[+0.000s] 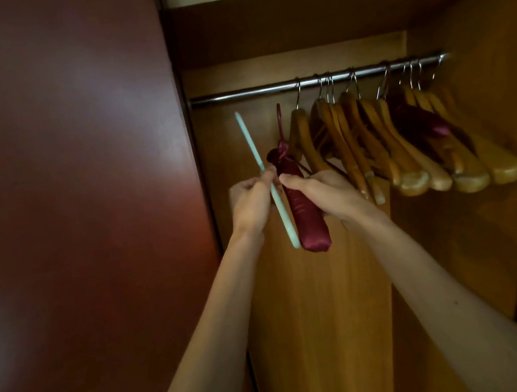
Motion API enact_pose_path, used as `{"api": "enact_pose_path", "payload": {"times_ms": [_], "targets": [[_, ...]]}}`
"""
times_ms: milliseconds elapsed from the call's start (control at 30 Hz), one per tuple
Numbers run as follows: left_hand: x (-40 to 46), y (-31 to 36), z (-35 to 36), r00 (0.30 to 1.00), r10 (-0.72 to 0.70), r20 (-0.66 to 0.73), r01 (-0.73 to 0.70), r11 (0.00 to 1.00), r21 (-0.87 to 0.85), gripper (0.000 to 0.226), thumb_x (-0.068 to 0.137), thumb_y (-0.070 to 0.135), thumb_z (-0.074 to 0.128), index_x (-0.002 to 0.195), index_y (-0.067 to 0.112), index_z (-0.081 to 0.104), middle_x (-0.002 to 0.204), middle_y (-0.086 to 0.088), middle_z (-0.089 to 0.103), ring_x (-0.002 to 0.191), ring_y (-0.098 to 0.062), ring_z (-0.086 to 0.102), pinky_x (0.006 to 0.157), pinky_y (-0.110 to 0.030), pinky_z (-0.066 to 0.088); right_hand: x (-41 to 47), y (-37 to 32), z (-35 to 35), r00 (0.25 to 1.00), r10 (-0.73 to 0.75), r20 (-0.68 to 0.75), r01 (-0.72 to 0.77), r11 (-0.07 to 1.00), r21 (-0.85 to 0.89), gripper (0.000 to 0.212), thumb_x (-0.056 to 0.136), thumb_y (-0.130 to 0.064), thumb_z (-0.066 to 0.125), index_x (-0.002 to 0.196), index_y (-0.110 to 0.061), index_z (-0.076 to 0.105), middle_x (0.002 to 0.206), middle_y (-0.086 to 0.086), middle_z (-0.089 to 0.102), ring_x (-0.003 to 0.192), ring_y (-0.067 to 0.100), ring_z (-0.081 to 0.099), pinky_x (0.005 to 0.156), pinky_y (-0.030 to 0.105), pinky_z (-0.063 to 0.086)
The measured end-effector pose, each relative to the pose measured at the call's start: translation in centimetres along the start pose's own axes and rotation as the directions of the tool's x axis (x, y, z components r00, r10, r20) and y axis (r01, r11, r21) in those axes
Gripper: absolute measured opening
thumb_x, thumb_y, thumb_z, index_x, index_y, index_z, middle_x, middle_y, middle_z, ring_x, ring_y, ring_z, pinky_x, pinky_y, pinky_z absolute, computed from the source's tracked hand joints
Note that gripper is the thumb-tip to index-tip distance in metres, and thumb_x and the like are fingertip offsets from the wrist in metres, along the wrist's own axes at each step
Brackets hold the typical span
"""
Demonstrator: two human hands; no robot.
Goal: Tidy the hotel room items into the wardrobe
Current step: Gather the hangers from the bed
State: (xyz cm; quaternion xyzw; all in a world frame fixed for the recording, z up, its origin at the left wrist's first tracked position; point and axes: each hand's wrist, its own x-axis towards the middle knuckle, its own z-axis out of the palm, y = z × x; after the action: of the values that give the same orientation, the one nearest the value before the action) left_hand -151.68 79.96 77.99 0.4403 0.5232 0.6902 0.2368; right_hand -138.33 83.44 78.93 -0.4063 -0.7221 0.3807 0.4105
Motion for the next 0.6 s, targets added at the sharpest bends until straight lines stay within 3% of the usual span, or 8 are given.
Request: {"api": "enact_pose_path", "payload": {"times_ms": [67, 133, 267, 433, 500, 600], "targets": [[2.1, 1.2, 1.1, 0.999, -0.035, -0.003, 0.035, 0.999, 0.002, 0.027, 0.092, 0.034, 0.067, 0.09, 0.009, 0.076, 0.074, 0.001, 0.073, 0.066, -0.008, 0.068, 0.054, -0.016, 0.05, 2.2, -0.9, -0.6, 1.0, -0.015, -0.012, 0.016, 0.998, 0.054, 0.037, 0.085, -0.056, 0.067, 0.094, -0.021, 0.074, 0.086, -0.003, 0.076, 0.082, 0.014, 0.073, 0.076, 0.032, 0.06], [4.5, 2.6, 2.2, 0.999, -0.049, 0.002, 0.048, 0.997, 0.058, 0.024, 0.093, 0.031, 0.066, 0.09, 0.01, 0.075, 0.074, 0.0, 0.072, 0.064, -0.009, 0.068, 0.048, -0.015, 0.047, 4.5, -1.7, -1.3, 1.0, -0.014, -0.018, 0.015, 0.997, 0.078, 0.042, 0.084, -0.058, 0.066, 0.101, -0.021, 0.073, 0.091, -0.004, 0.076, 0.085, 0.013, 0.072, 0.077, 0.03, 0.058], [8.9, 5.4, 3.6, 0.999, -0.041, -0.011, 0.042, 0.993, 0.115, 0.02, 0.092, 0.026, 0.066, 0.084, 0.01, 0.072, 0.078, -0.006, 0.071, 0.066, -0.017, 0.065, 0.065, -0.029, 0.053, 8.7, -2.9, -2.7, 1.0, -0.012, -0.01, 0.013, 0.994, 0.107, 0.049, 0.086, -0.057, 0.066, 0.112, -0.016, 0.067, 0.1, 0.0, 0.074, 0.091, 0.015, 0.07, 0.079, 0.032, 0.058], [12.1, 6.7, 5.2, 0.999, -0.036, -0.034, 0.041, 0.989, 0.143, 0.021, 0.093, 0.022, 0.062, 0.077, 0.009, 0.065, 0.072, -0.006, 0.066, 0.056, -0.015, 0.059, 0.058, -0.027, 0.047, 12.1, -4.2, -3.5, 1.0, -0.009, 0.019, 0.007, 0.994, 0.111, 0.039, 0.091, -0.052, 0.064, 0.11, -0.02, 0.054, 0.092, -0.004, 0.063, 0.081, 0.009, 0.06, 0.06, 0.025, 0.046], [12.8, 6.8, 5.7, 0.999, -0.044, -0.029, 0.048, 0.988, 0.147, 0.024, 0.094, 0.02, 0.061, 0.073, 0.01, 0.063, 0.073, -0.008, 0.065, 0.056, -0.015, 0.057, 0.062, -0.029, 0.047, 13.4, -4.2, -3.6, 1.0, 0.012, 0.018, -0.013, 0.994, 0.108, 0.037, 0.092, -0.05, 0.063, 0.11, -0.02, 0.053, 0.098, -0.001, 0.062, 0.081, 0.01, 0.058, 0.061, 0.025, 0.046], [13.9, 6.7, 6.0, 0.998, -0.069, -0.006, 0.069, 0.981, 0.18, 0.022, 0.096, 0.021, 0.061, 0.077, 0.011, 0.064, 0.073, -0.005, 0.064, 0.061, -0.015, 0.057, 0.061, -0.026, 0.046, 15.0, -3.9, -3.8, 1.0, 0.023, 0.021, -0.025, 0.995, 0.101, 0.039, 0.09, -0.049, 0.066, 0.115, -0.02, 0.055, 0.111, 0.002, 0.062, 0.097, 0.018, 0.059, 0.068, 0.027, 0.046]]}}
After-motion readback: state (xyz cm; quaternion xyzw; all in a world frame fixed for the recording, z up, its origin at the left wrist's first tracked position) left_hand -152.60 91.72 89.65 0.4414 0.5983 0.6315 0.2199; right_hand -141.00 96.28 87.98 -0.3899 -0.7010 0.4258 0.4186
